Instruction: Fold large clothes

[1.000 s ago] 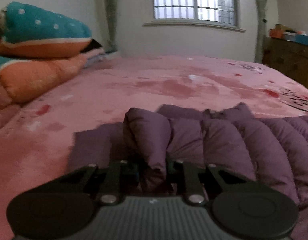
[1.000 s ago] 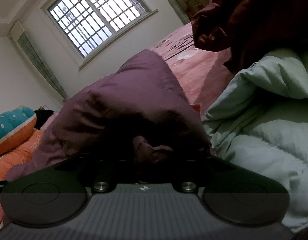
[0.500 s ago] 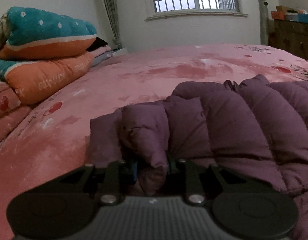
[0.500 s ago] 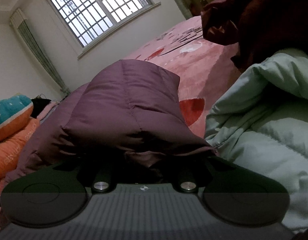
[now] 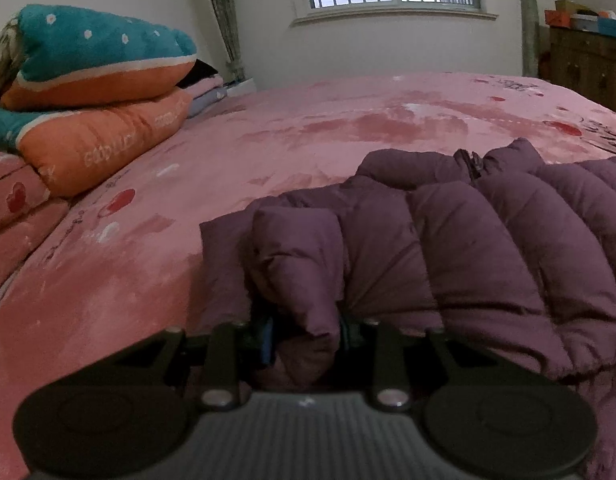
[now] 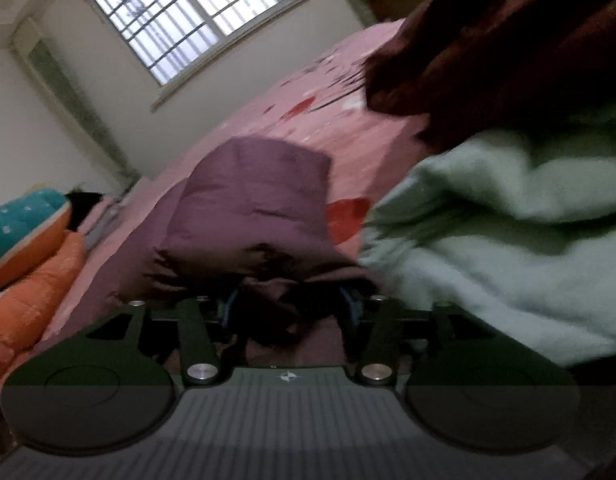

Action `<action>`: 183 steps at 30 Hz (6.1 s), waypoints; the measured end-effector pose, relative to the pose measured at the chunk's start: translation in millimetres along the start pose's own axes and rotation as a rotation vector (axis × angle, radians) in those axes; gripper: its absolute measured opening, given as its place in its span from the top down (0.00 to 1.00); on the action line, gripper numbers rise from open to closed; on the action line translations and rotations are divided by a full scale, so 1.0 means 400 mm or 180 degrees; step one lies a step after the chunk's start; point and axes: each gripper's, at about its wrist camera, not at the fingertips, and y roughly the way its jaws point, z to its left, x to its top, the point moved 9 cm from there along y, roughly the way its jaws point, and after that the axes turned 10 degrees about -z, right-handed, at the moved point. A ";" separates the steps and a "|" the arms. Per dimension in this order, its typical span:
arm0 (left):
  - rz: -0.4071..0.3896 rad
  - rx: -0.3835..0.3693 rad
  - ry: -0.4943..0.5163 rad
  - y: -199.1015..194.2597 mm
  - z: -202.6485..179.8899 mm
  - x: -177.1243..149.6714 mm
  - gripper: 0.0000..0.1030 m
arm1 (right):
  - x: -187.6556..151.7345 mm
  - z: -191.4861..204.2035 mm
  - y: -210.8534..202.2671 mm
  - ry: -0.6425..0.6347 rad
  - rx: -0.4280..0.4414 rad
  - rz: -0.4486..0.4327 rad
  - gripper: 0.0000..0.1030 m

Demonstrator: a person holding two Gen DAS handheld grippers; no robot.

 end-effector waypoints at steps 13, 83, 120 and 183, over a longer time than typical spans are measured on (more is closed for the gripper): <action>-0.0368 0.0074 0.0152 -0.093 0.027 0.046 0.59 | 0.087 0.084 -0.019 -0.0911 0.0071 -0.0402 0.39; -0.0254 -0.0095 -0.0910 -0.731 0.256 -0.352 0.20 | -0.249 -0.111 -0.824 -0.0644 -0.0210 0.0538 0.04; 0.0385 -0.0464 -0.1912 -0.555 0.392 -0.497 0.01 | -0.329 -0.102 -0.775 -0.0110 0.0139 0.1239 0.00; -0.0056 -0.1839 -0.2181 -0.775 0.278 -0.356 0.89 | -0.286 -0.001 -0.852 0.0690 0.1060 0.1244 0.82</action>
